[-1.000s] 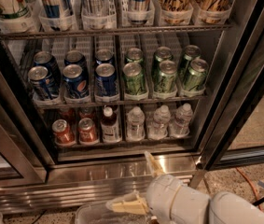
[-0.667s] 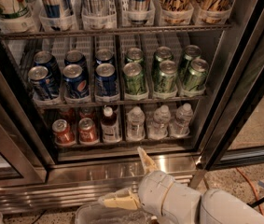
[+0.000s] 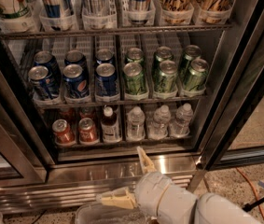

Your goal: Pick coke can from bottom shelf of fridge

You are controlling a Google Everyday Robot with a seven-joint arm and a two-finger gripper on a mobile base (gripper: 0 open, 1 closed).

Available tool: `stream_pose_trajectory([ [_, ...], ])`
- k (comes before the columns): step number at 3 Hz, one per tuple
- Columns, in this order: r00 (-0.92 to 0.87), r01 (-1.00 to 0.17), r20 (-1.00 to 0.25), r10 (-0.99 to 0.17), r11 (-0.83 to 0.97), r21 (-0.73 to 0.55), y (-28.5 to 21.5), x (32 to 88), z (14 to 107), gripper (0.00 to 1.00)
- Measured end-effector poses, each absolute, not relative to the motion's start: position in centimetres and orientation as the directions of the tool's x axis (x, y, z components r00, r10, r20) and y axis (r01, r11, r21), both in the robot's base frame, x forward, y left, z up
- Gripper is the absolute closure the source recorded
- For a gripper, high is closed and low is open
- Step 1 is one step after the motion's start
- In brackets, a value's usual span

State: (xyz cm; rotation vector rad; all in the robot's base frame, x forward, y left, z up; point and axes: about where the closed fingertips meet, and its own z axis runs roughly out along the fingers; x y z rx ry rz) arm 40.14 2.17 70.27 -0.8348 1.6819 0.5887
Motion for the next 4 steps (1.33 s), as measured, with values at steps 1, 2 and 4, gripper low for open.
stream_pose_trajectory([
  [1, -0.024, -0.771, -0.972, -0.233, 0.624, -0.131, 5.3, 39.3, 70.6, 0.00],
  [2, 0.063, -0.755, -0.973, -0.222, 0.627, -0.192, 8.2, 39.3, 70.1, 0.00],
  [4, 0.025, -0.702, -0.999, -0.029, 0.711, -0.038, 11.8, 45.3, 65.3, 0.00],
])
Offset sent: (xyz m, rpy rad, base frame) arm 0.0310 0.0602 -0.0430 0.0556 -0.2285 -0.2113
